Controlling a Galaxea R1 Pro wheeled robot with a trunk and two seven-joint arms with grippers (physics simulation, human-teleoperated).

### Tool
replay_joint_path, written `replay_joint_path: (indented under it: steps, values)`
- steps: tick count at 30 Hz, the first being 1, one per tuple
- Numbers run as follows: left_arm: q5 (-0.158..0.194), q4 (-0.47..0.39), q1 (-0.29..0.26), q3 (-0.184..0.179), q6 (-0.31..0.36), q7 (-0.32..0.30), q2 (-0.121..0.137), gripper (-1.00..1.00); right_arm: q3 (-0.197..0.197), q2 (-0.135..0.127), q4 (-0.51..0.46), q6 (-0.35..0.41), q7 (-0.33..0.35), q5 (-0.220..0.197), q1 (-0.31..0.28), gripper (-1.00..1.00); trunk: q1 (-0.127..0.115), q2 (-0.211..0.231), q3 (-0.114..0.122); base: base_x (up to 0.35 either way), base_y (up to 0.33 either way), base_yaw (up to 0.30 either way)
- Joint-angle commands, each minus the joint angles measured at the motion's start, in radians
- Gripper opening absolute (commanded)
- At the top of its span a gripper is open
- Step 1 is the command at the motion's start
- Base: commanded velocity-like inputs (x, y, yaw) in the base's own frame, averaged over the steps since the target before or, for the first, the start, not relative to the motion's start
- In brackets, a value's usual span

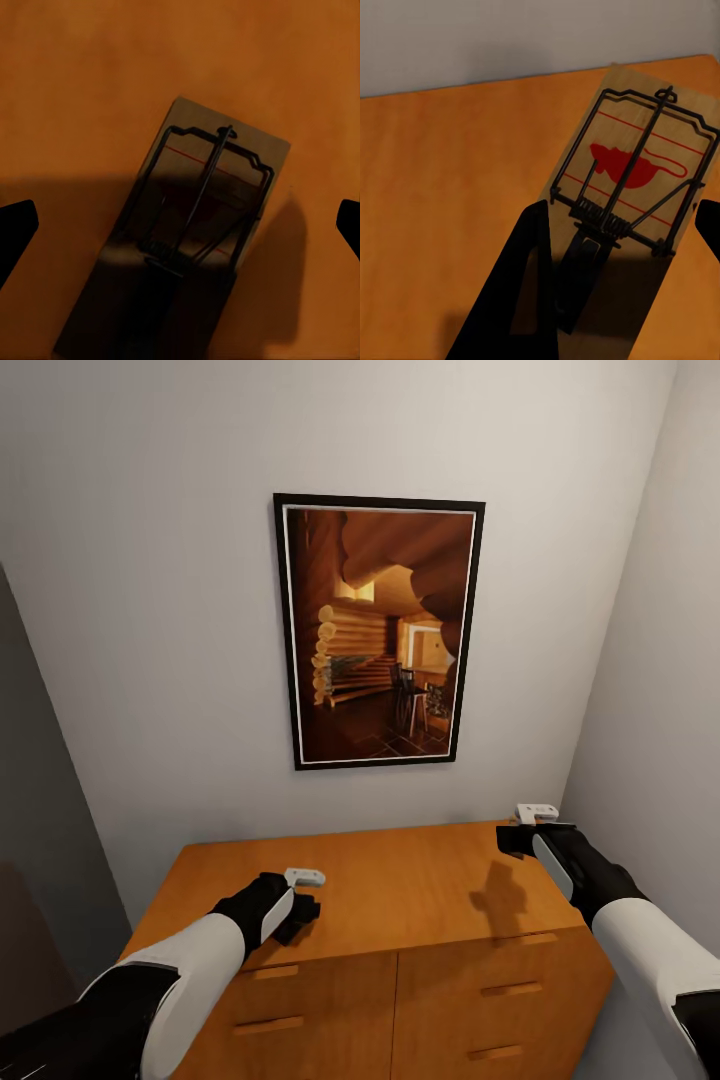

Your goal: Take the four mousetraps from the cabinet in the bathroom and place them on the bathroom floor. Make sure all four end up on the same floor surface, and ensure that at least two of them are either under or directly next to the same bathroom sink.

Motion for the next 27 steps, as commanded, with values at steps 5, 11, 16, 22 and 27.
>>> replay_joint_path:
  steps: [5,11,16,22,27]
  values:
    - [0.0,-0.008,0.0,-0.004,0.06,0.001,0.0,1.0,0.005,-0.001,0.0,0.004,0.0,-0.002,0.0,-1.0,0.0,-0.001,0.0,0.0,0.0,0.0]
    - [-0.002,-0.013,0.0,-0.006,0.111,-0.005,0.0,1.0,0.005,-0.001,0.0,0.004,0.0,-0.002,0.0,-1.0,0.0,-0.001,0.0,0.0,0.0,0.0]
    - [-0.001,-0.013,0.0,-0.007,0.13,-0.007,-0.001,1.0,0.005,-0.001,0.0,0.004,0.0,-0.002,0.0,-1.0,0.0,-0.001,0.0,0.0,0.0,0.0]
    - [-0.001,-0.015,0.0,-0.008,0.174,-0.007,0.0,1.0,0.005,0.0,0.0,0.004,0.0,-0.002,-0.001,-1.0,0.0,-0.001,0.0,0.0,0.0,0.0]
    - [-0.001,-0.017,0.0,-0.008,0.187,-0.008,-0.001,1.0,0.005,0.0,0.0,0.003,0.0,-0.003,-0.001,-1.0,0.0,-0.001,0.0,0.0,0.0,0.0]
